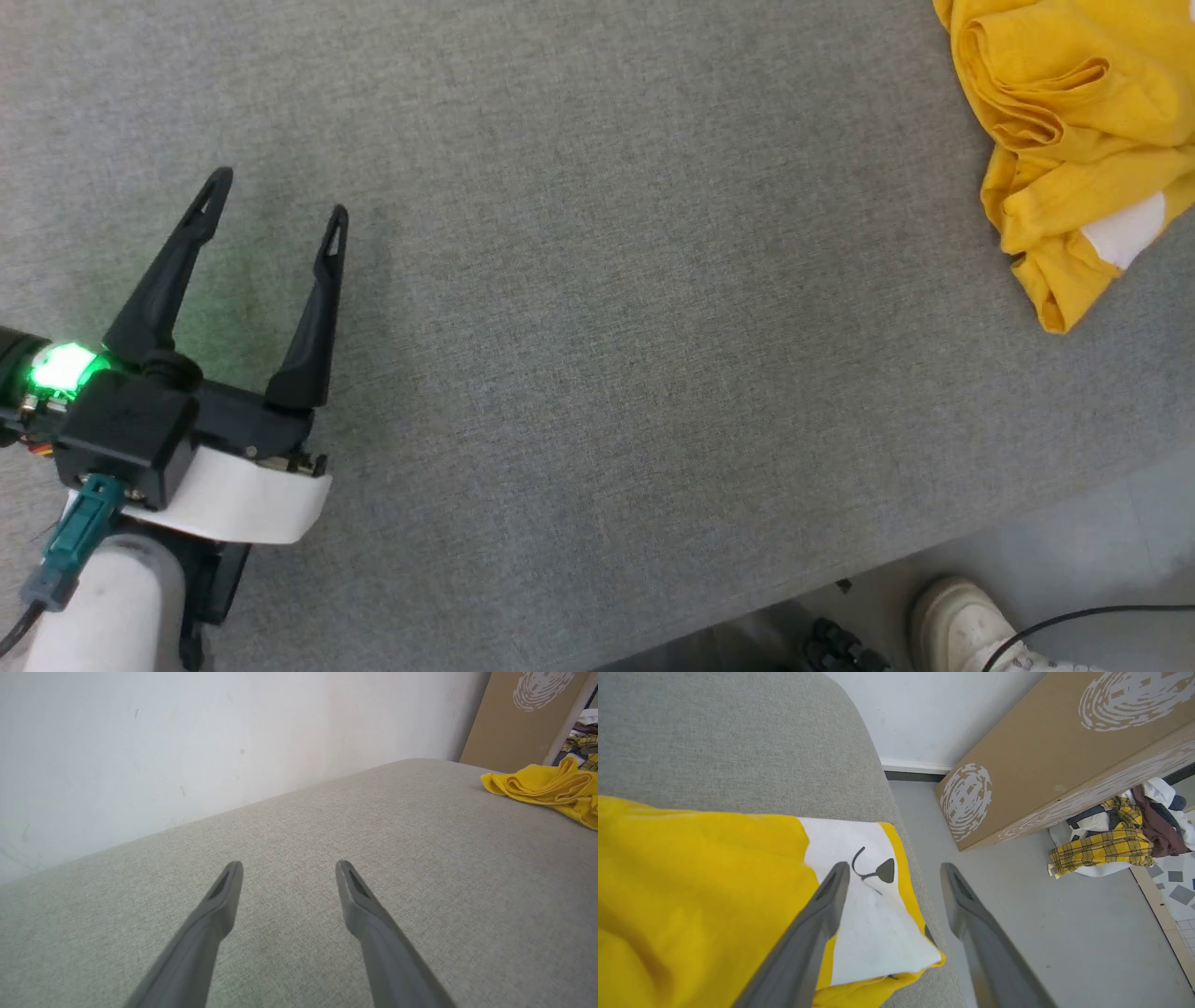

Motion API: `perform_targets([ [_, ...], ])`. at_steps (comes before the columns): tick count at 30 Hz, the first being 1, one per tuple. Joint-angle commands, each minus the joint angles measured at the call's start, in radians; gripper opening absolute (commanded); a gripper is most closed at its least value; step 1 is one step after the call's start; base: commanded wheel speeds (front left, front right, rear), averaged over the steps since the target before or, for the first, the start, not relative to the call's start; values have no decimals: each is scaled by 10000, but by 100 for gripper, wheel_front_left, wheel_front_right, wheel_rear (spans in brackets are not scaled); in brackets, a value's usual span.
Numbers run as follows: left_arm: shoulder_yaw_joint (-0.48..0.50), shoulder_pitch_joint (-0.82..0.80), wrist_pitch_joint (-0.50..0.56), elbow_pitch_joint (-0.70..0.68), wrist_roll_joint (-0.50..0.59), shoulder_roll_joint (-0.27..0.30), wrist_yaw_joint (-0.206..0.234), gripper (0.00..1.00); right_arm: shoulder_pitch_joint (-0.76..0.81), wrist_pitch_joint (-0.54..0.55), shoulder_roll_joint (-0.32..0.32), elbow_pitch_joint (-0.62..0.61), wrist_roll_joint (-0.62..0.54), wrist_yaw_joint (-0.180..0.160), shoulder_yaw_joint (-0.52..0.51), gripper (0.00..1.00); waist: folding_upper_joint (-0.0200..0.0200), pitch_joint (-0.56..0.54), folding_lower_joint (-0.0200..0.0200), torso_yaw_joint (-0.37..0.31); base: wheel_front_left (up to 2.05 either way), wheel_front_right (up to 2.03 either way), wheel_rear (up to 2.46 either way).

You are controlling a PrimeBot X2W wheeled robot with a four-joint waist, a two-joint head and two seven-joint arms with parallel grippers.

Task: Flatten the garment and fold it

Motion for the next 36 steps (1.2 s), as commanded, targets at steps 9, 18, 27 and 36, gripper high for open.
perform_targets([
  [9, -115, -17, -780, 574, -152, -387, 325, 100, 265, -860, 363, -156, 187, -21, -664, 100, 0, -1183, -1, 462, 0, 0, 0],
  [18, -148, 577, -1624, 1524, -482, -1110, 863, 100, 2167, -1556, 968, -1902, 1651, -21, -568, 100, 0, -2729, -1, 1325, 0, 0, 0],
  [27, -42, 1054, -2159, 2128, -613, -1555, 1293, 100, 4555, -1609, 1963, -4446, 2058, -21, -782, 100, 0, -3888, -1, 2106, 0, 0, 0],
  [36, -256, 1849, -2339, 2618, -639, -1802, 1395, 100, 6984, -2211, 3335, -6620, 1214, -21, -819, 100, 0, -4865, -1, 2694, 0, 0, 0],
])
